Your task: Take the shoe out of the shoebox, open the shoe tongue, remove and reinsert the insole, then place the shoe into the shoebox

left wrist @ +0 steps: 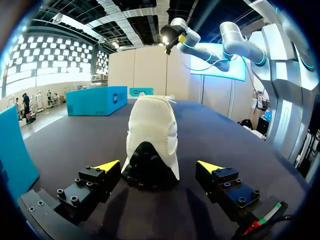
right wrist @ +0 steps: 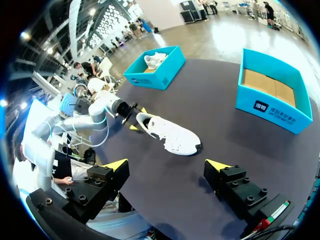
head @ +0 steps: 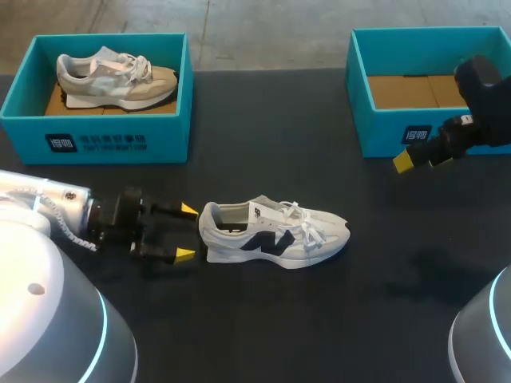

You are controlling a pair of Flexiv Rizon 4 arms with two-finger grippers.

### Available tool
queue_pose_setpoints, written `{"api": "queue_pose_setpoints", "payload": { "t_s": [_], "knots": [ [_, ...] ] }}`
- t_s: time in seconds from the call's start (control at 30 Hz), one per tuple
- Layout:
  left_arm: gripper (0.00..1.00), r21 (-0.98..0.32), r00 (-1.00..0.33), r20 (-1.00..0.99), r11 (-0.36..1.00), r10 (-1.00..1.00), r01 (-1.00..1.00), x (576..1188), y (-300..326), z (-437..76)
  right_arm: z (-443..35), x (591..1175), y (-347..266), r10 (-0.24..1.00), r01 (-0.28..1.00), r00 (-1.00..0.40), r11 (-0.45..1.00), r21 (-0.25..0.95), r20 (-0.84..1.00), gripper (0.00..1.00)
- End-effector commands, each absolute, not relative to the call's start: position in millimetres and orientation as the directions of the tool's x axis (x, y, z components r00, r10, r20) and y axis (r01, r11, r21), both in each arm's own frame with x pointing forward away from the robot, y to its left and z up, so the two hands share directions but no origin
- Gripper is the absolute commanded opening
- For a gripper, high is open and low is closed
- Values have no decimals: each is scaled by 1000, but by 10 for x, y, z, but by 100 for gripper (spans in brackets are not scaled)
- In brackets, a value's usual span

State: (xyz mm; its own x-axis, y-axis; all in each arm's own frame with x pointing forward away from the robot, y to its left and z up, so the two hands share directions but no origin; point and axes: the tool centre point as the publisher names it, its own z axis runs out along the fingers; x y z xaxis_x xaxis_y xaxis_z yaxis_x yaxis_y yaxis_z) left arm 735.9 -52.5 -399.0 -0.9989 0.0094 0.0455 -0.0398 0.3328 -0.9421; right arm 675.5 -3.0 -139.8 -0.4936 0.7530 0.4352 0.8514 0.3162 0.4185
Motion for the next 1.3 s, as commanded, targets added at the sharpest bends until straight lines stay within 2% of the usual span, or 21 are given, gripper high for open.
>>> {"api": "queue_pose_setpoints", "payload": {
  "t_s": [0.03, 1.3],
  "knots": [
    [100, -940, -999, 37, 341, 20, -28, 7391, -611, -4000, -1403, 6779, -17, 753, 852, -493, 318, 415, 436, 100],
    [100, -923, -997, 11, 383, 71, 17, 7480, -1112, -4131, -1403, 6779, -17, 753, 852, -493, 318, 415, 436, 100]
  ]
}}
